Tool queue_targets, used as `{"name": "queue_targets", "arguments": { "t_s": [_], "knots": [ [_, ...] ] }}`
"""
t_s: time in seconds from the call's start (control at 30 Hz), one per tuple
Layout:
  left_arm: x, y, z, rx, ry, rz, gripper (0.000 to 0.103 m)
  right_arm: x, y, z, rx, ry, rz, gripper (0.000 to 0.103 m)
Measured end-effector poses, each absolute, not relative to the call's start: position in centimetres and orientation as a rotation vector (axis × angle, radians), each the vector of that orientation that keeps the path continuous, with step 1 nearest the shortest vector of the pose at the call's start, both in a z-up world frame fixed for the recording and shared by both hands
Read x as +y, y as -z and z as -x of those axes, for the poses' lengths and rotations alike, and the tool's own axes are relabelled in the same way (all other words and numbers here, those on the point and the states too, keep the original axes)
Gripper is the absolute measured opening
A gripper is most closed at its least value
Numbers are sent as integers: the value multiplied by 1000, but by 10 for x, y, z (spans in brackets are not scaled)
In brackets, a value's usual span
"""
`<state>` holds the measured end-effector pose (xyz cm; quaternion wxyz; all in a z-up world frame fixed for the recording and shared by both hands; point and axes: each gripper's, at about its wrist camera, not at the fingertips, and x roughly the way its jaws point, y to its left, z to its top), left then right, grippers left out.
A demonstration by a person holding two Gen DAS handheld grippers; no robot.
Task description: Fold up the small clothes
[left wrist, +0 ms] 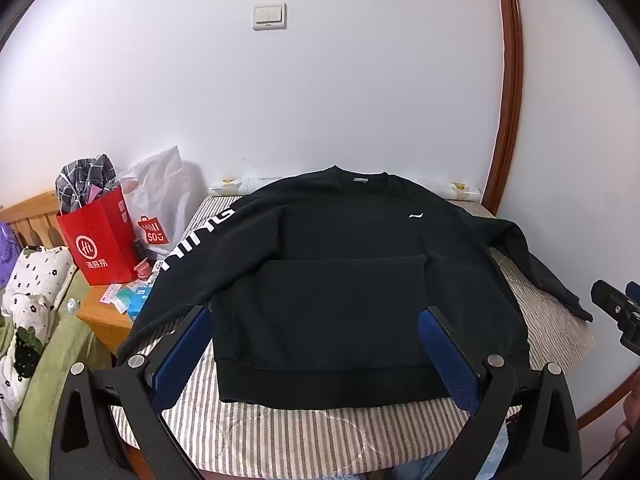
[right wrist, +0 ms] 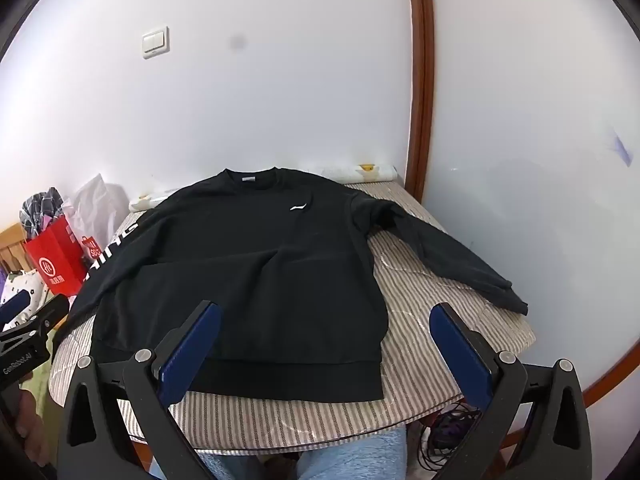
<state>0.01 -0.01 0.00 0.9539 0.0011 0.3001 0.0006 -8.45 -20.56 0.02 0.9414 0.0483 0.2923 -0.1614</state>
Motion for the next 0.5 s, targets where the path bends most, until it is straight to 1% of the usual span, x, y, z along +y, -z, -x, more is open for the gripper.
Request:
{"name": "queue_targets", "arguments": {
  "t_s": [0.1,0.23,0.33,0.5],
  "knots": [
    [-1,1,-3,630,4,-11,103,-207,3,81,607,315,-106,103],
    [-3,-4,-1,617,-9,-22,103,-197,-3,92,563,313,-80,103],
    [-5,-6,5,584,-7,-14,103,-196,-5,85,603,313,-74,103],
    [-4,-13,12,567,-2,-4,103,-197,5,85,603,313,-73,103]
  ]
}}
